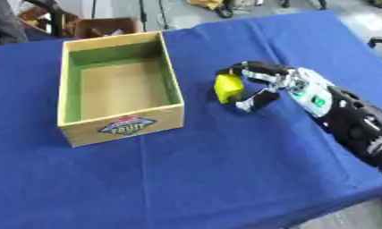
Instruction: Pick up objects on the table and place them in the box.
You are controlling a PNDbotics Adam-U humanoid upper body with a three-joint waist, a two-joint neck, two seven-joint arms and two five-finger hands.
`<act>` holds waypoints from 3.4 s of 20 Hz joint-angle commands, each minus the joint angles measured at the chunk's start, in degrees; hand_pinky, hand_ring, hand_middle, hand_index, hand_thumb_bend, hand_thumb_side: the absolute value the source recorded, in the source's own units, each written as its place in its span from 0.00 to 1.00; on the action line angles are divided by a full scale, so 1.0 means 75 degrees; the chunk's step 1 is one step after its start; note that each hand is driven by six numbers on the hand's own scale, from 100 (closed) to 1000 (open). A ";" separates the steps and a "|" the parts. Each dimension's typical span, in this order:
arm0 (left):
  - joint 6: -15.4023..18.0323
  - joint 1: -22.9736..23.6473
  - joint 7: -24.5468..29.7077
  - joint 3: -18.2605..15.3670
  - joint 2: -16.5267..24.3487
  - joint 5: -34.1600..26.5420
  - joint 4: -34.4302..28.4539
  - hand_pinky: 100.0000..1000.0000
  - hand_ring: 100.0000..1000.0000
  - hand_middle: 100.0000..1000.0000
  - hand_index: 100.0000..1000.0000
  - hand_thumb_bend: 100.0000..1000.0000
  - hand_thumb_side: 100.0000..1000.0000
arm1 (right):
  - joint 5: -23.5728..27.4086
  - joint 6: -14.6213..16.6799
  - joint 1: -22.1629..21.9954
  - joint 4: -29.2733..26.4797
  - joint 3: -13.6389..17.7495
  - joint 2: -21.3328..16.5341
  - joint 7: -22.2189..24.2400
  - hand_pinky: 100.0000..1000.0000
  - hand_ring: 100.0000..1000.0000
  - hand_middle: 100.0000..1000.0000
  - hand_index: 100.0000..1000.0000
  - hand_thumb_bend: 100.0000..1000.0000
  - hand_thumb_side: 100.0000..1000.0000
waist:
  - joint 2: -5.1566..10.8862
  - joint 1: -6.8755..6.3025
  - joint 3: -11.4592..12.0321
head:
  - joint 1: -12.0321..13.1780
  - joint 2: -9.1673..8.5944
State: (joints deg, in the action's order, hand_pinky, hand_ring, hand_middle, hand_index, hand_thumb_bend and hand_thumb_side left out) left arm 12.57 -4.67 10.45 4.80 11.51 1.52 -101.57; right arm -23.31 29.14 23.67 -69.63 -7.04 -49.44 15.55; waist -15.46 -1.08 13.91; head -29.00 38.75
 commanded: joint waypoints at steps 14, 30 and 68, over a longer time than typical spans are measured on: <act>-0.0009 -0.0067 0.0003 -0.0002 0.0073 -0.0011 -0.0136 0.41 0.68 0.31 0.39 0.30 0.92 | 0.1948 -0.0378 0.0158 -0.1932 0.0038 -0.0336 -0.0386 0.14 0.33 0.40 0.88 0.00 0.06 | 0.0199 0.0092 -0.0038 | -0.0051 0.0076; 0.0024 -0.0157 0.0130 0.0122 0.0141 -0.0086 -0.0153 0.41 0.68 0.31 0.39 0.30 0.92 | 0.2389 -0.0464 0.1607 -0.2304 -0.0952 -0.0049 0.1206 0.22 0.39 0.45 0.90 0.00 0.14 | 0.0244 0.0132 0.0528 | -0.0668 0.0008; -0.0010 -0.0040 0.0046 0.0062 0.0078 -0.0040 -0.0087 0.41 0.68 0.31 0.39 0.31 0.92 | 0.2451 -0.0395 0.1516 -0.2779 -0.0782 0.0044 0.1411 0.79 0.99 0.88 0.94 0.00 0.53 | 0.0408 0.0137 0.0075 | -0.0387 0.0093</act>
State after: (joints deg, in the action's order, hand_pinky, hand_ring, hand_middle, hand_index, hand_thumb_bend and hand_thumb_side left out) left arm 12.46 -4.86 11.06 5.83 11.53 1.06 -101.49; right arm -6.05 26.86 34.47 -89.23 -14.14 -46.72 26.51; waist -13.45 0.03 14.45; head -32.16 39.26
